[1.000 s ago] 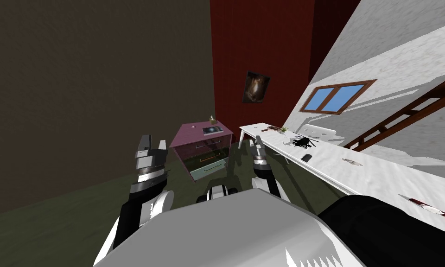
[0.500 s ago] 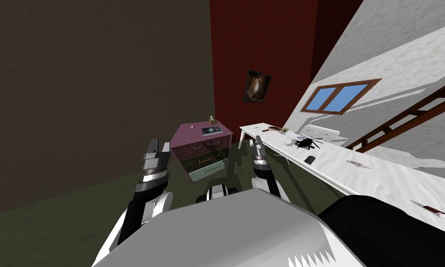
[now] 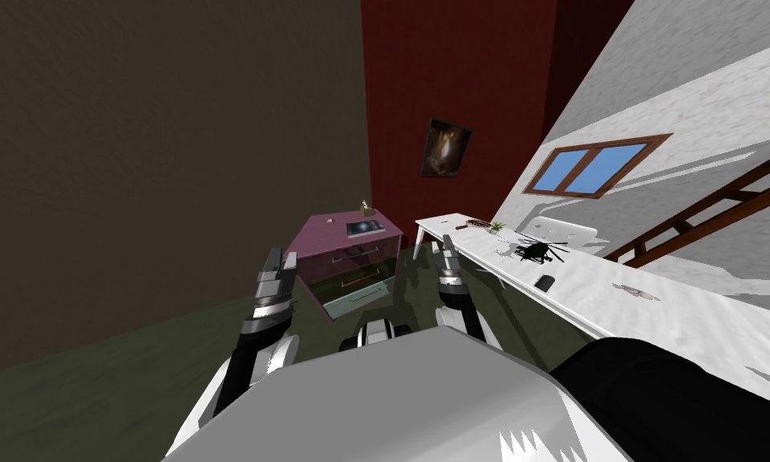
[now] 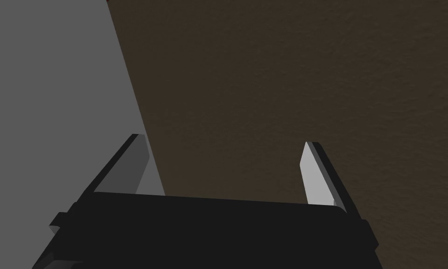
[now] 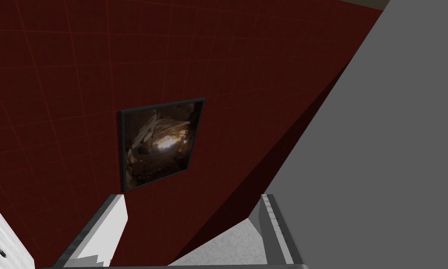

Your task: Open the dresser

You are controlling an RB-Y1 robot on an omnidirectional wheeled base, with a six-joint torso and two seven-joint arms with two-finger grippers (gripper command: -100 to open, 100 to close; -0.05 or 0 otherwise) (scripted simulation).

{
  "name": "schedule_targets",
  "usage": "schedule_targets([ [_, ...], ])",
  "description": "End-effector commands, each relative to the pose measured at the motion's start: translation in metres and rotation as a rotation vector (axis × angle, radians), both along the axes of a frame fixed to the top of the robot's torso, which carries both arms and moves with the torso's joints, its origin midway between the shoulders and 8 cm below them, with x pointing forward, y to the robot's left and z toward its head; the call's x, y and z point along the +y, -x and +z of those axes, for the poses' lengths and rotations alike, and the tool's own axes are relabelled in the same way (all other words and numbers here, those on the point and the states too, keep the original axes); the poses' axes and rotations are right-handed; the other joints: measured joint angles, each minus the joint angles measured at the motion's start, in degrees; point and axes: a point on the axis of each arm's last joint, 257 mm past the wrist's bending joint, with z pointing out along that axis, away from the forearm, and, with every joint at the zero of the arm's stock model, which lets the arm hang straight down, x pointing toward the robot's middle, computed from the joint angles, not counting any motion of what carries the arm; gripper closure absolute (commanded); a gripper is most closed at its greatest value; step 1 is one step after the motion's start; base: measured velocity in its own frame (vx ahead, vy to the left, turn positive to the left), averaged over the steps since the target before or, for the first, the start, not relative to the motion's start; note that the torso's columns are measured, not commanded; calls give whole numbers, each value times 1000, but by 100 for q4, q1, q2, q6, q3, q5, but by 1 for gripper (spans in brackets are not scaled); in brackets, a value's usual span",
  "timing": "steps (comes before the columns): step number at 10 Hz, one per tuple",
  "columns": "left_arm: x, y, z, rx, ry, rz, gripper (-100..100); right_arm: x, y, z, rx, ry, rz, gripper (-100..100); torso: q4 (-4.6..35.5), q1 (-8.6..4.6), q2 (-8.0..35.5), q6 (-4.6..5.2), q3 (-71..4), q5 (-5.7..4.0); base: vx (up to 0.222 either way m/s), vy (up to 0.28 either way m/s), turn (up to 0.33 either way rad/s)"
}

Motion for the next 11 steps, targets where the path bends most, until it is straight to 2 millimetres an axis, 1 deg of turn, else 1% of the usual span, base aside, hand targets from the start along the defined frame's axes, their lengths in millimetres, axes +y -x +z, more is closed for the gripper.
schedule_targets([
  [1,5,-1,-17,-2,-16,0,-100,0,0,0,0,0,0,0,1,4,2,0,3,2,62,-39,15],
  [4,12,-4,-39,10,-25,5,-100,0,0,0,0,0,0,0,-2,1,-9,0,-5,1,62,-33,11],
  [5,13,-5,-44,20,-24,7,-100,0,0,0,0,0,0,0,-3,-3,-14,-1,-8,0,55,-31,9],
  [11,29,-4,-89,40,-31,23,-100,0,0,0,0,0,0,0,-2,-4,-11,0,-6,0,65,-38,11],
])
